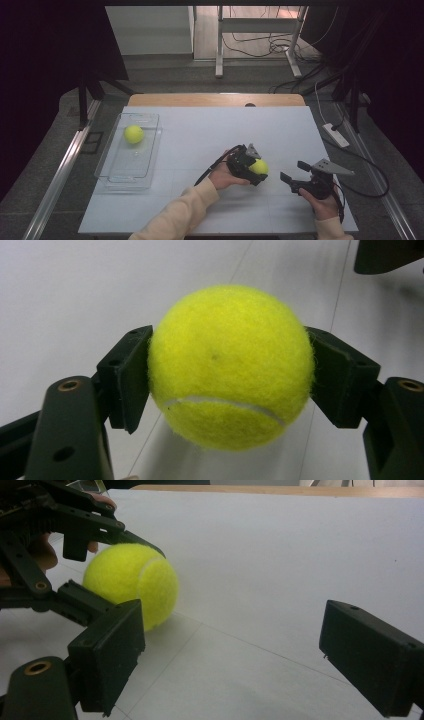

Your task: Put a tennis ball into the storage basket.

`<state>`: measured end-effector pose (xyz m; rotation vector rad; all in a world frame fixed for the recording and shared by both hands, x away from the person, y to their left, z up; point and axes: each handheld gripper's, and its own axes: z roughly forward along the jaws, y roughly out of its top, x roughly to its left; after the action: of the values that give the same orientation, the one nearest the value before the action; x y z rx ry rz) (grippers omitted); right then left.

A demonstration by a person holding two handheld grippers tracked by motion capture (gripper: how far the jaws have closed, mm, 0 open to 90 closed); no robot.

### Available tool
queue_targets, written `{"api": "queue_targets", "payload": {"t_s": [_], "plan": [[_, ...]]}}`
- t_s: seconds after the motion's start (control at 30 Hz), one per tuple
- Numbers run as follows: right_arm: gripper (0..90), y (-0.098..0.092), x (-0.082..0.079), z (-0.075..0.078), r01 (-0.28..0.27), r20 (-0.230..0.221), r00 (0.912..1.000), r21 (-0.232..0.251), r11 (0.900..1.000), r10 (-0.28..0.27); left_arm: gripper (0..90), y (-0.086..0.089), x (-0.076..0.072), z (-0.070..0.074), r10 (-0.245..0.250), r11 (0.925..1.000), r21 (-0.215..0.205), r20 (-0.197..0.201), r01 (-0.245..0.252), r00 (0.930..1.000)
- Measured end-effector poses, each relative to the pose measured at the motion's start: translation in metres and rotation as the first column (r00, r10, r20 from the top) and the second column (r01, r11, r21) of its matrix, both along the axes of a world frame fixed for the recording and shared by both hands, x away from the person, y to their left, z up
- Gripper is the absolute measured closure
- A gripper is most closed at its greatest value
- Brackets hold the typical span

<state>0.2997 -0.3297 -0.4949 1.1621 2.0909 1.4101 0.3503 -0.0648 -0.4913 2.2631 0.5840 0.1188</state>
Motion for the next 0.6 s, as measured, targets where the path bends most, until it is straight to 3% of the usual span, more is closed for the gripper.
{"api": "queue_targets", "payload": {"t_s": [0.6], "plan": [[11.0,0.001,-0.004,0.000,-0.001,-0.003,1.0000,-0.005,1.000,0.001,26.7,0.024,-0.006,0.007,0.048,0.9982,-0.036,0.013,-0.047,0.9988]]}}
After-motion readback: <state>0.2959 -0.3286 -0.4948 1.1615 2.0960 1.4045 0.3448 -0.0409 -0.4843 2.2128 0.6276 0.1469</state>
